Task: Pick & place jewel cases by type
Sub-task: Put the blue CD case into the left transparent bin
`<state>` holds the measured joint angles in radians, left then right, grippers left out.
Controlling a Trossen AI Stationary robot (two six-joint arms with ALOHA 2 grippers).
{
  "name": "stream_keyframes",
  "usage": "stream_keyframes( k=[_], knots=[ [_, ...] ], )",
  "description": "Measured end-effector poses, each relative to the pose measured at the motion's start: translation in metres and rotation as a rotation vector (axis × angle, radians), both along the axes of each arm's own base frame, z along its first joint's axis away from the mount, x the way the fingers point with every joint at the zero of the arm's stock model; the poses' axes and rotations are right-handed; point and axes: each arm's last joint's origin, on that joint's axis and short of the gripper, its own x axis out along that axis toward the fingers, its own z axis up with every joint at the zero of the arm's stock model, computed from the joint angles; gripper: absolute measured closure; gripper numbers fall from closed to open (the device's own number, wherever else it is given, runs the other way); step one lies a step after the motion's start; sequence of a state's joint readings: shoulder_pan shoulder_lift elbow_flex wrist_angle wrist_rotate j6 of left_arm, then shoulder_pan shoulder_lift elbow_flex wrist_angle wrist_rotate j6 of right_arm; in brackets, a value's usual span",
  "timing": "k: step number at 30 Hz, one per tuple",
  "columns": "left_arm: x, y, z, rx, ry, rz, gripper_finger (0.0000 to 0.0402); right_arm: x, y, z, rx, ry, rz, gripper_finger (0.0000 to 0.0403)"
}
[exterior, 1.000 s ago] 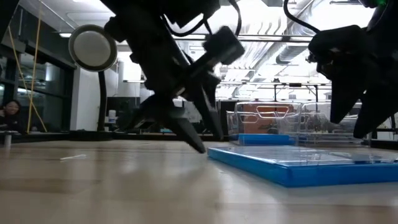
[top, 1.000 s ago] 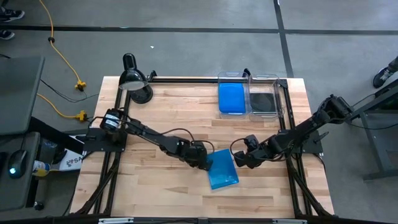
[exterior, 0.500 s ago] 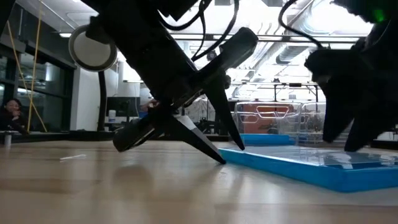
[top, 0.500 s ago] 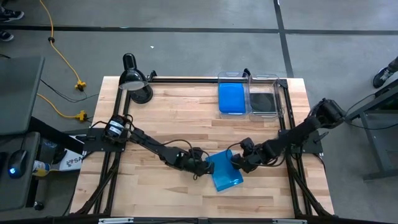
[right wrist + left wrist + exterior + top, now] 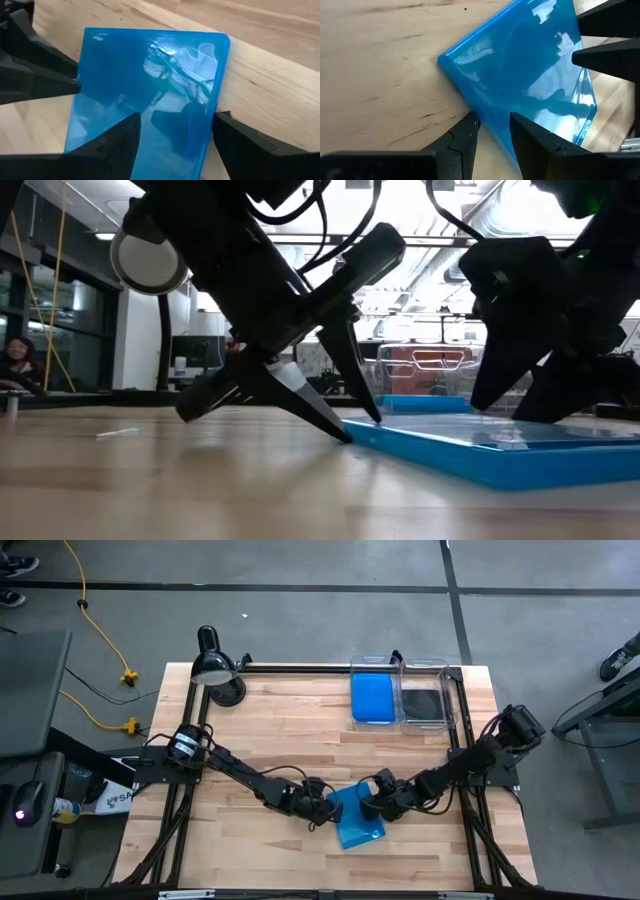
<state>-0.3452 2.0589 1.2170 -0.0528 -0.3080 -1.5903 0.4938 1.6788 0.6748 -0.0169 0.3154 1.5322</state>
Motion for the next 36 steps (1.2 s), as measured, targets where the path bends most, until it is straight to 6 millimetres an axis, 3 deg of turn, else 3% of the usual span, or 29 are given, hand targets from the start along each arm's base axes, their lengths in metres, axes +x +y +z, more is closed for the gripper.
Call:
stream_keyframes(
  k=[8, 22, 36],
  knots=[
    [0.000, 0.003, -0.012, 0.015, 0.040, -0.010, 0.0285, 0.001, 0.002, 0.006, 0.030, -0.053, 0.012, 0.0164],
    [0.001, 0.006, -0.012, 0.035, 0.056, -0.054, 0.0285, -0.010, 0.008, 0.055, 0.072, -0.222, 0.088, 0.0164],
    [0.006, 0.006, -0.009, 0.048, -0.023, -0.024, 0.0285, -0.002, 0.016, 0.068, 0.100, -0.388, 0.075, 0.0192]
  ],
)
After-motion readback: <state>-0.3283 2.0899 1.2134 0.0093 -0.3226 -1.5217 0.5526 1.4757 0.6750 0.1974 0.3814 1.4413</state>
